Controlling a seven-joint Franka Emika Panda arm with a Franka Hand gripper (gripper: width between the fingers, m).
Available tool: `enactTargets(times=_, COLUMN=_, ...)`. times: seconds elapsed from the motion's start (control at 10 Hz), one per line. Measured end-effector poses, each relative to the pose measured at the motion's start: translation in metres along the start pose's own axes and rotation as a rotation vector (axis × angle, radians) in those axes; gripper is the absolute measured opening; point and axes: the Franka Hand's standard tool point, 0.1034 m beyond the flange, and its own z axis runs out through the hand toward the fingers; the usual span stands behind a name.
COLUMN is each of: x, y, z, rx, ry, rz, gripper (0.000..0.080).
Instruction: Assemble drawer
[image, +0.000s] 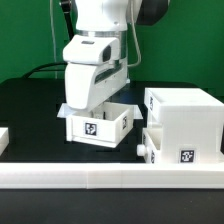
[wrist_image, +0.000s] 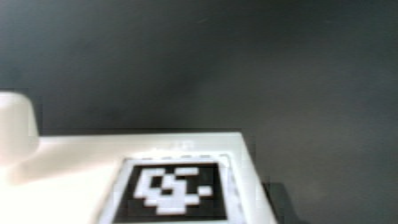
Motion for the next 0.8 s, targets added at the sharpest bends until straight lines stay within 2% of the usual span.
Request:
enactTargets(times=0.3, x=-0.002, y=0.008, z=-0.004, rx=-0.013, ry=-0.012, rz=-0.176, gripper=0.0041)
enactTargets(times=0.6, x=-0.002, y=0.008, z=-0.003, rx=-0.012, ry=-0.013, rz=-0.171, gripper=0.0041)
enactTargets(times=0.8, x=0.002, y=0.021, z=-0.012, rx=-0.024, ry=-0.018, rz=-0.199, gripper=0.0041)
